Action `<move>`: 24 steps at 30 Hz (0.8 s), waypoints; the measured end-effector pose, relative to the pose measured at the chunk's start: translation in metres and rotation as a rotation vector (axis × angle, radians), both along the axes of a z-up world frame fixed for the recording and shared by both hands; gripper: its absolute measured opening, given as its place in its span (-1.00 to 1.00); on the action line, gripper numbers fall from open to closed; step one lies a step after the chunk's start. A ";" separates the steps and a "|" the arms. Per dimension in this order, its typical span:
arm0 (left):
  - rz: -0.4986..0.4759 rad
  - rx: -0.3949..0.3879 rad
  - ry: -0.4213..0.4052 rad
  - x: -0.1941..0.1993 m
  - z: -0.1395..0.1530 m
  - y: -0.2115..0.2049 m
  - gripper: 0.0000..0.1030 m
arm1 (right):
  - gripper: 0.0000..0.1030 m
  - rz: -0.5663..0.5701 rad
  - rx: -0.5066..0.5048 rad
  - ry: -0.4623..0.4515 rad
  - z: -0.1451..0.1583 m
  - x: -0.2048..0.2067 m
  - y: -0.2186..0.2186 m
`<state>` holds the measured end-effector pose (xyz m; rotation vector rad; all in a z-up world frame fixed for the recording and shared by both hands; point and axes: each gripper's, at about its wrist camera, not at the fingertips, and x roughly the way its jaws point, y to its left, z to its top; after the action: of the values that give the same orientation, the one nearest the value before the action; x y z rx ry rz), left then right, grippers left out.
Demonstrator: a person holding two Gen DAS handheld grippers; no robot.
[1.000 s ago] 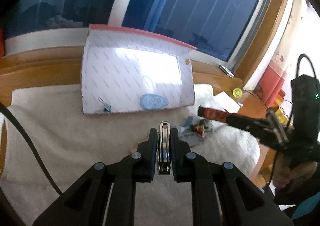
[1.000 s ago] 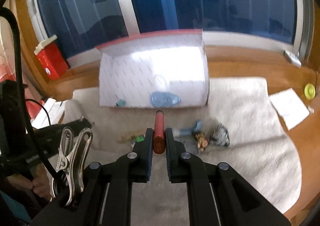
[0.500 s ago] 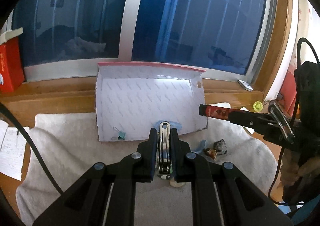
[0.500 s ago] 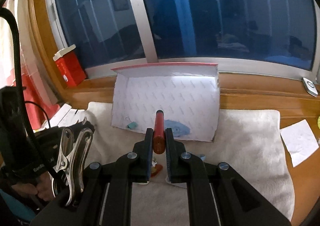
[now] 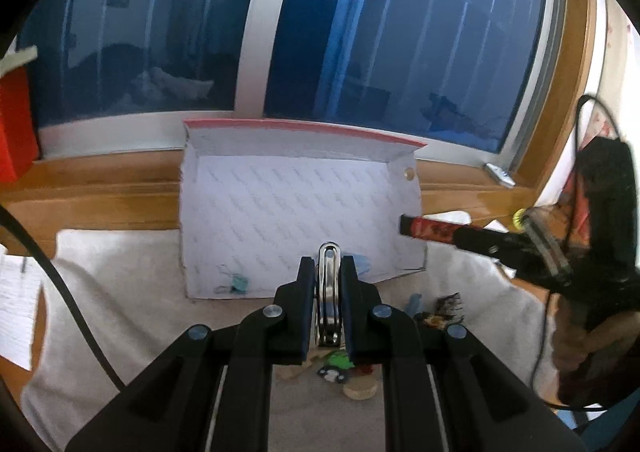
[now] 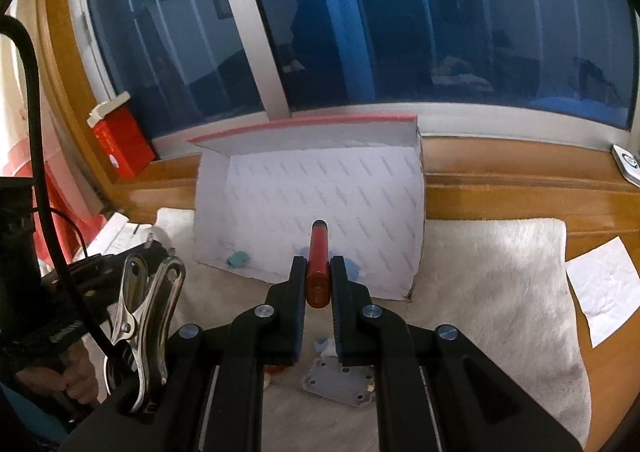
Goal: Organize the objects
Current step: 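Carry the metal clip and red glue stick into the box with both tools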
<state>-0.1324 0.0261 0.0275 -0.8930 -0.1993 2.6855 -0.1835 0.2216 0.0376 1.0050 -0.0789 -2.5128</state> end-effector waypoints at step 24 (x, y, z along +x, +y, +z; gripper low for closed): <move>-0.079 -0.044 -0.134 -0.085 -0.052 0.015 -0.78 | -0.76 0.006 0.117 -0.071 -0.033 -0.072 -0.016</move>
<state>-0.2170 0.0416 -0.0243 -1.0719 -0.1322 2.5689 -0.2555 0.2060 0.0042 1.1391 0.0504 -2.5002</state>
